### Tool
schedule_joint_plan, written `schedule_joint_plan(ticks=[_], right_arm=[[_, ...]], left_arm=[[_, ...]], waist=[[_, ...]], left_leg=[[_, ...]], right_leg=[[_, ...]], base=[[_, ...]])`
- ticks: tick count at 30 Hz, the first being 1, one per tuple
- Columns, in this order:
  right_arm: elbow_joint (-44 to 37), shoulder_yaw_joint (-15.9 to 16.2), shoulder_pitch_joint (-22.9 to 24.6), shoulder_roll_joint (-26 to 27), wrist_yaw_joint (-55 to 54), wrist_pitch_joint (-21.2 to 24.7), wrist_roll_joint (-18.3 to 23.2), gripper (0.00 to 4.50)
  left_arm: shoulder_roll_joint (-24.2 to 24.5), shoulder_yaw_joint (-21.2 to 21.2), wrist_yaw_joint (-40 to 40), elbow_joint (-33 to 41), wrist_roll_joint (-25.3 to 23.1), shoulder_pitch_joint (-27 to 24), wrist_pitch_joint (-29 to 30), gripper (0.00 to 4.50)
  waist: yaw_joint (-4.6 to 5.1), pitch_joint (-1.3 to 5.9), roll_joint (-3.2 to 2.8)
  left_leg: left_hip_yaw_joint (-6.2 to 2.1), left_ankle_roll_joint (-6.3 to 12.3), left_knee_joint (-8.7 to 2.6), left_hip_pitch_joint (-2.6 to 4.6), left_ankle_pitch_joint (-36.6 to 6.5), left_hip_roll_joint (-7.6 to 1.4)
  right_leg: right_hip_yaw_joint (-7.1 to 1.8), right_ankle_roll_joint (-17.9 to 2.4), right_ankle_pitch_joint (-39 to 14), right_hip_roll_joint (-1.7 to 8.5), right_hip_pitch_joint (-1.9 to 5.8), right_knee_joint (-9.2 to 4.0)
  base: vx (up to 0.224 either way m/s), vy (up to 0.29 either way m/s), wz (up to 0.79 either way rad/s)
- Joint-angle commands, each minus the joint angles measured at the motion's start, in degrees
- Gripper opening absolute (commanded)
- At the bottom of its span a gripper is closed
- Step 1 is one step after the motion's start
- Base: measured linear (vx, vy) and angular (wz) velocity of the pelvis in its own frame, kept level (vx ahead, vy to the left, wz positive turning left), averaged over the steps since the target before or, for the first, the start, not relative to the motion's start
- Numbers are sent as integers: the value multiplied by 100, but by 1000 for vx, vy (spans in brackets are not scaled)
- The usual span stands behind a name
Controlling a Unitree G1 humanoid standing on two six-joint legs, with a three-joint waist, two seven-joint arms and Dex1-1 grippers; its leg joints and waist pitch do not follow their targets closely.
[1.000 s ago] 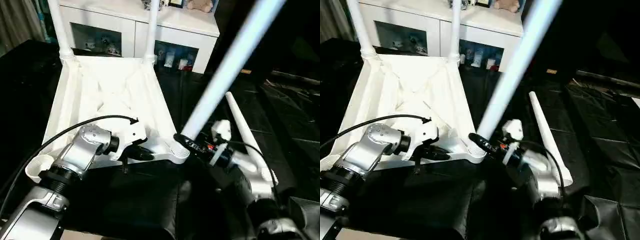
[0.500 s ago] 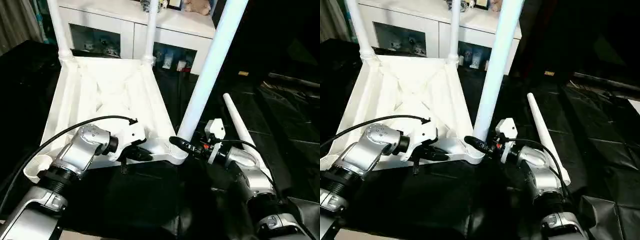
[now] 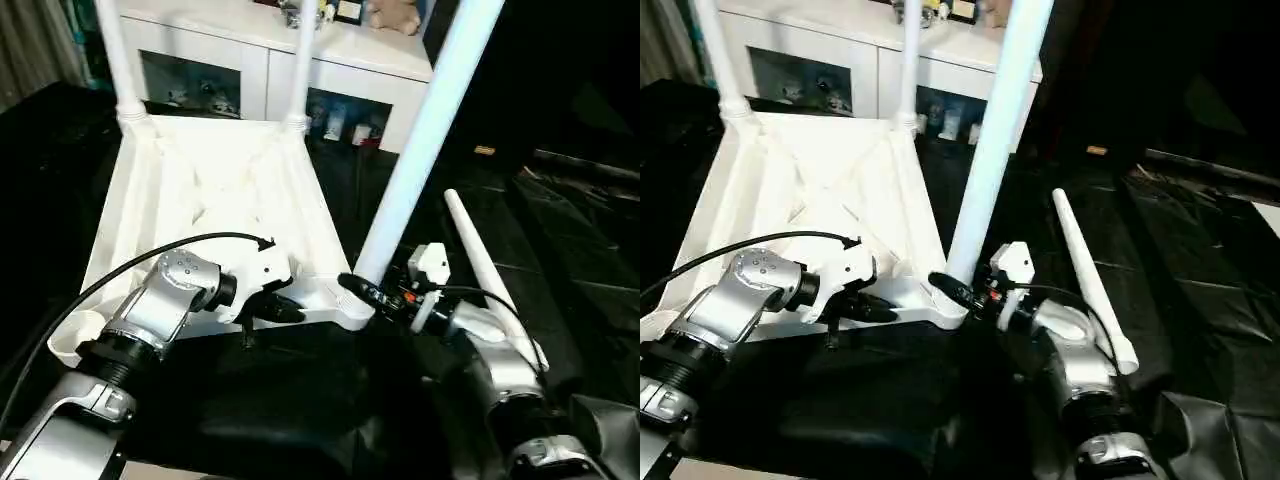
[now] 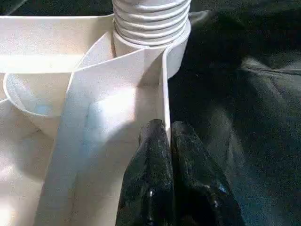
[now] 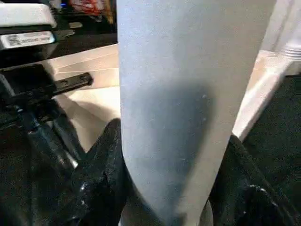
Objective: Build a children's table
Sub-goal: Insert table leg to table base
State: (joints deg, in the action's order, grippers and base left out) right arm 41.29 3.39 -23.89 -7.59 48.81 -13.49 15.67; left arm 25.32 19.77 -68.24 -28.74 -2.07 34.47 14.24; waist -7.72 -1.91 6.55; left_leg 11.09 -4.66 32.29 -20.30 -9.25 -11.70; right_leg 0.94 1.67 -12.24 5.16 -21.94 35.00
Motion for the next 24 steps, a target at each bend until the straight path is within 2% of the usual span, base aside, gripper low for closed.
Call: schedule_joint_plan(ticks=[1, 3, 4, 7, 11, 12, 14, 16, 17, 18, 23, 24], right_arm=[[885, -179, 207, -155, -782, 344, -377, 186], [1010, -260, 139, -113, -1074, 356, -379, 186], [1052, -283, 117, -96, -1164, 352, -381, 186], [1324, -339, -72, -13, -1710, 344, -461, 186], [1834, -412, -458, 135, -2605, 416, -545, 186], [1975, -410, -576, 175, -2860, 441, -584, 186], [2093, -427, -676, 220, -3059, 461, -587, 186], [2385, -539, -965, 389, -3623, 569, -494, 186], [2385, -539, -965, 389, -3623, 569, -494, 186], [2550, -662, -1142, 513, -3990, 646, -393, 186], [2836, -785, -1446, 718, -4536, 676, -349, 186], [2870, -797, -1476, 733, -4579, 665, -353, 186]], left_arm=[[-150, -147, 45, -3, 147, 136, 109, 0], [-212, -179, 134, -54, 158, 163, 201, 0], [-238, -192, 169, -73, 163, 172, 239, 0], [-346, -198, 373, -190, 108, 233, 364, 0], [-660, -232, 981, -520, -23, 403, 626, 0], [-793, -265, 1210, -640, -48, 471, 732, 0], [-908, -289, 1416, -736, -78, 532, 827, 0], [-1307, -377, 2098, -1055, -140, 719, 1094, 0], [-1307, -377, 2098, -1055, -140, 719, 1094, 0], [-1576, -405, 2497, -1279, -183, 833, 1187, 0], [-2237, -404, 3086, -1609, -203, 1015, 1273, 0], [-2281, -405, 3132, -1646, -206, 1036, 1266, 0]], waist=[[61, 187, -184], [129, 185, -176], [138, 180, -176], [179, 148, -195], [234, 118, -213], [257, 120, -204], [272, 113, -209], [284, 100, -215], [283, 104, -219], [279, 87, -191], [234, 78, -169], [225, 89, -168]], left_leg=[[-154, -373, -509, 103, -2990, -159], [-173, -399, -514, 94, -3122, -154], [-171, -373, -503, 114, -3158, -152], [-186, -345, -507, 110, -3317, -151], [-216, -398, -520, 126, -3539, -136], [-232, -401, -521, 125, -3599, -129], [-243, -389, -523, 126, -3643, -123], [-249, -356, -540, 112, -3590, -120], [-245, -357, -536, 126, -3585, -115], [-247, -324, -544, 107, -3571, -112], [-230, -216, -542, 103, -3403, -96], [-229, -187, -545, 75, -3306, -93]], right_leg=[[-112, -912, -2217, 254, -17, -521], [-105, -839, -2488, 267, -25, -548], [-112, -811, -2609, 273, -53, -577], [-114, -753, -2863, 278, -82, -617], [-93, -664, -3072, 264, -131, -641], [-73, -624, -3157, 262, -123, -655], [-67, -599, -3169, 260, -131, -659], [-55, -631, -2990, 266, -123, -674], [-56, -645, -2931, 260, -135, -674], [-45, -642, -2854, 252, -129, -681], [-72, -630, -2588, 255, -140, -682], [-82, -629, -2448, 252, -117, -662]], base=[[0, 0, 0], [0, 0, 0], [0, 0, 0], [0, 0, 0], [0, 0, 0], [0, 0, 0], [0, 0, 0], [0, 0, 0], [0, 0, 0], [0, 0, 0], [0, 0, 0], [0, 0, 0]])
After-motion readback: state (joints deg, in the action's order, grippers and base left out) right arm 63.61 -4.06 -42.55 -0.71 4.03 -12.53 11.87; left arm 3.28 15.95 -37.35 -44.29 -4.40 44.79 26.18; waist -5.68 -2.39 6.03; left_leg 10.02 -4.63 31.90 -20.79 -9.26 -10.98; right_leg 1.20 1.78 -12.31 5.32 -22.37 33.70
